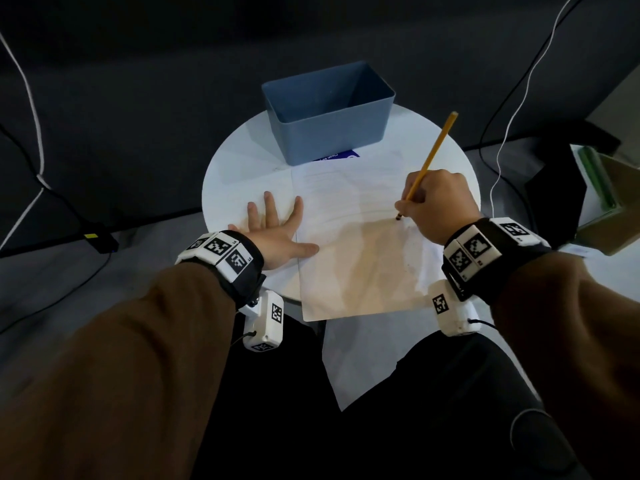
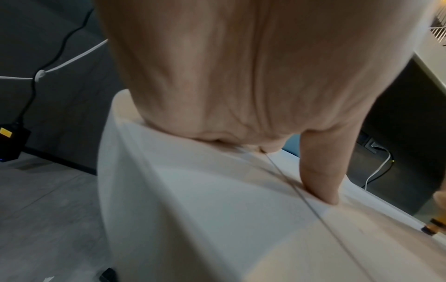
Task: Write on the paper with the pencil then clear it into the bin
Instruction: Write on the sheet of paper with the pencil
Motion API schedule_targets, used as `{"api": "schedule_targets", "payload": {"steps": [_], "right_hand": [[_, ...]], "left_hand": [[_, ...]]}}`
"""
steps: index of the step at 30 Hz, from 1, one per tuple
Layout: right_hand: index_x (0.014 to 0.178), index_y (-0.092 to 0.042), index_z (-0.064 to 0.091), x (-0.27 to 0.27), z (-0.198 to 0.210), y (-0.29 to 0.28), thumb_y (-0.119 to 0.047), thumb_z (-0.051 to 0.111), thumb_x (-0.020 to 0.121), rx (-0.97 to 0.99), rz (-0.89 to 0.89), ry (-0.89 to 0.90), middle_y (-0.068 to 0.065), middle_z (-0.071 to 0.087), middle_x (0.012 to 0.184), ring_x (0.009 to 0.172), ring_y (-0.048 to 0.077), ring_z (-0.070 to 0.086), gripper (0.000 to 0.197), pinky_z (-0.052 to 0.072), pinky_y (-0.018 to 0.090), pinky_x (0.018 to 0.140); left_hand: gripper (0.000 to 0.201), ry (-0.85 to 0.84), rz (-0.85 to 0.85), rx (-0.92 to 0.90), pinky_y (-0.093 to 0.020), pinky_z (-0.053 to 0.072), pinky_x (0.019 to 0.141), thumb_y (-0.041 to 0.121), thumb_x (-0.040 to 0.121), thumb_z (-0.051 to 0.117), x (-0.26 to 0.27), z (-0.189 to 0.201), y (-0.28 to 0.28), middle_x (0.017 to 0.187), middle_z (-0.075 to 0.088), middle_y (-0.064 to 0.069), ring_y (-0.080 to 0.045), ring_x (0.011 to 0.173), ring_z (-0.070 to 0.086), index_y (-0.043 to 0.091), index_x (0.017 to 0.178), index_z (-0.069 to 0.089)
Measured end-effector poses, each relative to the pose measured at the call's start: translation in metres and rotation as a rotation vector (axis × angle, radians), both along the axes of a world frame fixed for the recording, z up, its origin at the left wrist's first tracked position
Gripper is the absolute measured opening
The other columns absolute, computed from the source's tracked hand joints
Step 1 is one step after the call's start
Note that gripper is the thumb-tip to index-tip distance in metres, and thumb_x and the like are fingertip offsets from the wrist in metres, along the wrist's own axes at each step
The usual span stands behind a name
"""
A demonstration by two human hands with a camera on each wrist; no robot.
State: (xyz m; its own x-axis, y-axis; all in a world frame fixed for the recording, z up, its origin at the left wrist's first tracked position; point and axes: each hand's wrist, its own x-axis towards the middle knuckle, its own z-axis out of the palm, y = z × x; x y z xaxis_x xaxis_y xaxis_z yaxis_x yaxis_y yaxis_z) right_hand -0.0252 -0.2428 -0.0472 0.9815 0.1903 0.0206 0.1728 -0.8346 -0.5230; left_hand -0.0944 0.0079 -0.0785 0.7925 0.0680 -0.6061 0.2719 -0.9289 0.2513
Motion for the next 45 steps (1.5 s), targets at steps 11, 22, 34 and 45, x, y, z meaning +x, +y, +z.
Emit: {"api": "schedule_targets", "payload": {"steps": [11,22,34,45], "right_hand": [[0.068,-0.021,0.059,-0.001,0.0,-0.004,-0.018,0.074,0.091,0.018,-0.019,-0.011,-0.001,0.065,0.072,0.066,0.007,0.058,0.028,0.038,0.016,0.058],[0.071,-0.02,0.06,-0.005,-0.001,-0.015,-0.019,0.074,0.091,-0.03,-0.071,-0.023,0.0,0.064,0.073,0.066,0.006,0.056,0.025,0.041,0.019,0.059],[0.071,-0.021,0.062,-0.006,-0.004,-0.015,-0.019,0.075,0.09,0.013,0.002,0.019,0.0,0.067,0.074,0.074,0.014,0.062,0.024,0.041,0.019,0.062],[0.074,-0.02,0.064,-0.012,-0.009,0.027,-0.022,0.074,0.091,0.046,0.171,0.008,-0.005,0.065,0.069,0.067,0.005,0.058,0.02,0.037,0.013,0.059]], "left_hand": [[0.092,0.007,0.003,-0.005,-0.069,-0.007,0.113,0.072,0.091,0.044,0.0,0.0,0.0,0.154,-0.043,-0.005,-0.035,0.145,-0.033,0.049,0.15,-0.023],[0.091,0.003,0.002,0.013,-0.07,-0.006,0.114,0.07,0.092,0.044,-0.001,0.0,0.0,0.155,-0.042,-0.005,-0.034,0.146,-0.032,0.049,0.15,-0.022],[0.09,0.006,0.005,0.016,-0.069,-0.006,0.114,0.069,0.093,0.044,-0.001,0.002,-0.003,0.155,-0.042,-0.005,-0.034,0.146,-0.032,0.048,0.15,-0.023],[0.093,0.002,0.006,-0.019,-0.069,-0.008,0.113,0.072,0.09,0.045,-0.001,0.003,-0.001,0.155,-0.041,-0.005,-0.034,0.145,-0.032,0.05,0.15,-0.021]]}}
